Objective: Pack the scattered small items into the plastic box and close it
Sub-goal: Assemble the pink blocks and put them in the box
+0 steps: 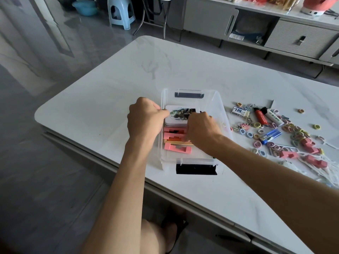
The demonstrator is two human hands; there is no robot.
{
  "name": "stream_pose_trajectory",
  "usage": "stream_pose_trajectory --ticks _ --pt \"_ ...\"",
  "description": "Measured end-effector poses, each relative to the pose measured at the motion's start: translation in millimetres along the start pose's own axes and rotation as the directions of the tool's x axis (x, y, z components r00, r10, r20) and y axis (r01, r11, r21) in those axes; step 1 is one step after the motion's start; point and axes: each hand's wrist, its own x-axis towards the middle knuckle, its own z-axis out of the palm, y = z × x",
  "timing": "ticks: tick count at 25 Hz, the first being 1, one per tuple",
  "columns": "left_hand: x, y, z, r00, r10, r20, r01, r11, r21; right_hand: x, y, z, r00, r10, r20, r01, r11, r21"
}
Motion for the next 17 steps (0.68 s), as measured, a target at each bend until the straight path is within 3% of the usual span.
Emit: stream_pose_trajectory --ticks 4,10,13,17 --pt "-2 1 0 1.0 -0.02 0.009 0.02 1.0 -0.018 1 -3 6 0.998 -0.004 -0.063 0.003 1.0 -0.013" --pt "-2 0 2 1.0 -0.013 -0.013 0.013 0.999 -0.032 1 0 1 0.999 -0.024 -0.03 0.023 0.999 -0.043" --pt "-2 0 1 1.0 -0.006 -0.026 0.005 1.0 -0.022 -7 4 -8 0.983 -0.155 0.097 0.16 0.986 -0.039" --pt "-2 1 2 1.0 -0.011 -0.02 0.011 1.0 -0.006 -16 14 -3 0.923 -0.316 0.22 0.356 0.919 -0.172"
